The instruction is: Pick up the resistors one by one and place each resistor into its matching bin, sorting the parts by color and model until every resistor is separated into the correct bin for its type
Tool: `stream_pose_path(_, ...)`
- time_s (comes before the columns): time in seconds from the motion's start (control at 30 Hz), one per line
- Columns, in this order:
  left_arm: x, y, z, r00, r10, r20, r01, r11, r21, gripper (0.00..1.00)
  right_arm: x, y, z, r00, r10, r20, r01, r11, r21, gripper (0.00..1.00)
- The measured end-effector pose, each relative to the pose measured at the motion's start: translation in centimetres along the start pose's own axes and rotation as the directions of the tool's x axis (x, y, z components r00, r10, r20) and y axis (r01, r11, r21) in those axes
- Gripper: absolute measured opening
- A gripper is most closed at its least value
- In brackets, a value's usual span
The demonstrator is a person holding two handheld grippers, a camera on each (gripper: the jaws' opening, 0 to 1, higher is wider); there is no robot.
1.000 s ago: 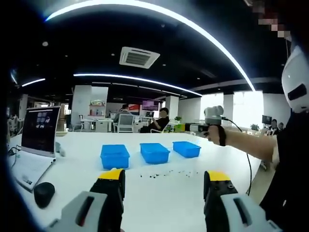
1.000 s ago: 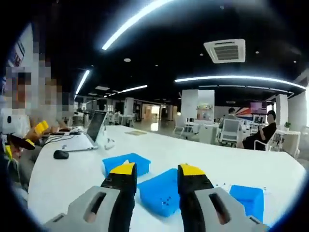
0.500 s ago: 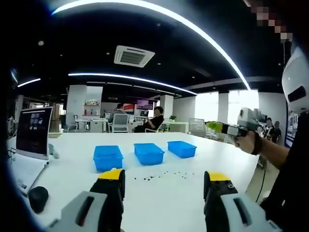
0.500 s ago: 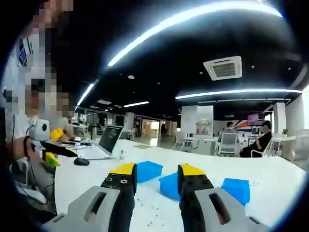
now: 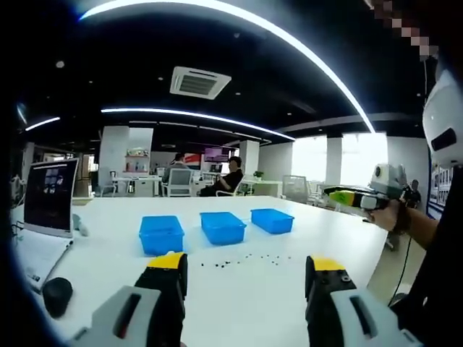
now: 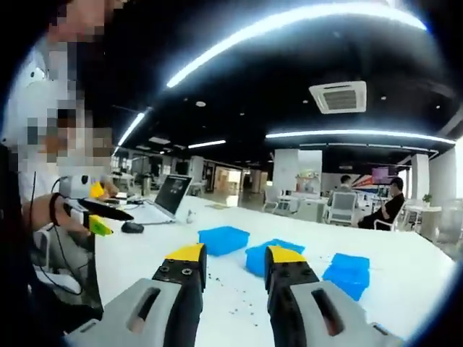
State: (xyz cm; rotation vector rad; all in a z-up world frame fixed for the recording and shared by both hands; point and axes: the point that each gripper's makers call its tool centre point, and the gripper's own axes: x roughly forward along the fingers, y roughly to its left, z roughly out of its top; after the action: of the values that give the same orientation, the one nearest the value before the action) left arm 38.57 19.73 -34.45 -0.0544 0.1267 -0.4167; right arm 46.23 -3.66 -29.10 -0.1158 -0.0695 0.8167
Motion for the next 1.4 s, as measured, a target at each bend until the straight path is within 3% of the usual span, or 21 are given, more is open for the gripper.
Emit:
stream_pose_path(0.1,-0.3,0.1,0.0,1.0,0.004,0.003,-0.004,1.0,-0.002,0.67,1.2,0.2,-0.3,0.997,0.062,-0.048,-0.063,0.998,-0.021,0.33)
stream_pose_path(0.23,-0.8,0.5,0.0,1.0,0.016,0.008,-0.016,1.0,-0.006,0.67,3.8,0.7,-1.0,0.971,0.187,-0.15,-0.197,0.979,-0.054,0.33)
stream_pose_path(0.4,-1.2,0.9,-0.2,0.999,0.032,0.011,-0.032,0.999,-0.013,0.67,6.6,1.2,-1.6,0.925,0.287,-0.248,-0.315,0.946,-0.081,0.33)
stream_pose_path(0.47,-1.4,1.1,-0.3,0.999,0.038,0.01,-0.038,0.999,-0.016,0.67,8.1,1.8,-2.2,0.888,0.339,-0.31,-0.383,0.919,-0.093,0.33)
stream_pose_path(0.5,-1.5,1.1,-0.4,0.999,0.041,0.009,-0.041,0.999,-0.017,0.67,8.3,1.9,-2.3,0.883,0.344,-0.319,-0.391,0.916,-0.095,0.33)
stream_pose_path(0.53,-1.6,1.2,-0.5,0.999,0.044,0.008,-0.044,0.999,-0.018,0.67,9.2,2.2,-2.9,0.857,0.367,-0.363,-0.435,0.892,-0.126,0.33)
stream_pose_path(0.67,-2.0,1.6,-0.7,0.998,0.056,0.006,-0.056,0.998,-0.022,0.67,11.3,3.6,-3.8,0.79,0.431,-0.437,-0.524,0.844,-0.115,0.31)
stream_pose_path(0.8,-2.3,1.7,-0.9,0.998,0.063,0.004,-0.063,0.998,-0.028,0.67,13.4,4.8,-5.4,0.698,0.469,-0.541,-0.625,0.768,-0.14,0.3)
stream_pose_path(0.97,-2.2,1.5,-1.3,0.998,0.06,0.0,-0.06,0.998,-0.031,0.67,15.8,6.0,-8.2,0.585,0.48,-0.654,-0.717,0.683,-0.14,0.29)
stream_pose_path(1.03,-2.2,1.4,-1.3,0.998,0.059,0.003,-0.059,0.998,-0.037,0.67,16.5,6.5,-9.1,0.55,0.485,-0.68,-0.741,0.659,-0.129,0.27)
stream_pose_path(1.07,-2.2,1.4,-1.3,0.998,0.06,0.003,-0.059,0.997,-0.038,0.67,16.9,6.7,-10.0,0.518,0.481,-0.708,-0.759,0.639,-0.122,0.27)
stream_pose_path(1.13,-2.3,1.3,-1.5,0.998,0.063,0.002,-0.063,0.997,-0.041,0.67,17.5,6.9,-11.5,0.479,0.461,-0.747,-0.787,0.602,-0.133,0.27)
stream_pose_path(1.2,-2.4,1.3,-1.6,0.998,0.065,-0.002,-0.065,0.997,-0.044,0.67,17.7,7.2,-12.9,0.426,0.449,-0.786,-0.816,0.566,-0.119,0.26)
stream_pose_path(1.3,-2.5,1.2,-1.8,0.998,0.067,-0.006,-0.067,0.997,-0.046,0.67,18.4,7.4,-14.7,0.379,0.419,-0.825,-0.853,0.503,-0.137,0.25)
stream_pose_path(1.33,-2.5,1.2,-1.8,0.998,0.068,-0.007,-0.068,0.997,-0.047,0.67,18.6,7.5,-15.4,0.356,0.411,-0.84,-0.875,0.463,-0.144,0.24)
stream_pose_path(1.37,-2.6,1.2,-1.9,0.998,0.069,-0.008,-0.069,0.996,-0.048,0.67,18.8,7.6,-15.7,0.348,0.409,-0.844,-0.884,0.444,-0.149,0.24)
stream_pose_path(1.4,-2.6,1.2,-1.9,0.997,0.072,-0.01,-0.072,0.996,-0.049,0.67,19.0,7.6,-16.2,0.338,0.403,-0.85,-0.883,0.448,-0.139,0.23)
